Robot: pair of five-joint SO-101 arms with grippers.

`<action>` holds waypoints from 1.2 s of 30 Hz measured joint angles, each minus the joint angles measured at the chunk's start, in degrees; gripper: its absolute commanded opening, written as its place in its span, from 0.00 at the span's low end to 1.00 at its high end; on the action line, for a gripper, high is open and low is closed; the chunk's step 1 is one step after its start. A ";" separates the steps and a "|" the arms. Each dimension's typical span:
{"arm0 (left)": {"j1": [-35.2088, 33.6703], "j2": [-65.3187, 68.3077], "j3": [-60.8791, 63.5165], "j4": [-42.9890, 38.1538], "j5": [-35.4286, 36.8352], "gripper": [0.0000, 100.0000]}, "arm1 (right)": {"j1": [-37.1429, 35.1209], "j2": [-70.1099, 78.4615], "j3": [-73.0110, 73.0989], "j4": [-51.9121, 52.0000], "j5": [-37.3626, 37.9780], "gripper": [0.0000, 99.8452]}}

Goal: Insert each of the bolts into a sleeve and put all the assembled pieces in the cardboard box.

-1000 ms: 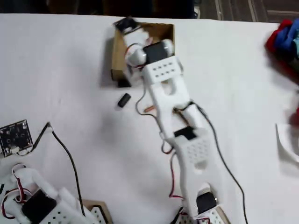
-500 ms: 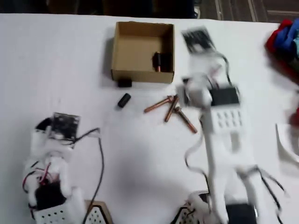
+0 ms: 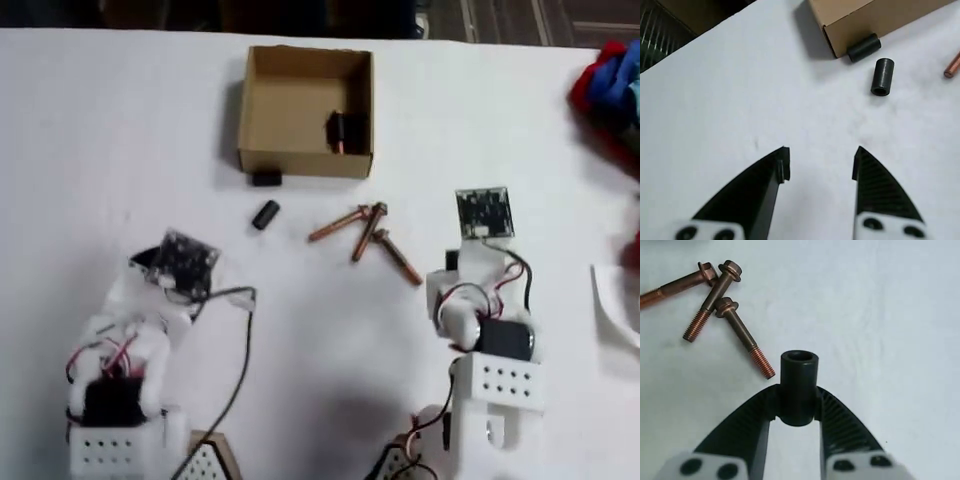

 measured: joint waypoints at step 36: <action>26.55 142.24 -139.87 42.37 -4.40 0.23 | 0.35 -0.44 11.08 -13.45 -4.22 0.02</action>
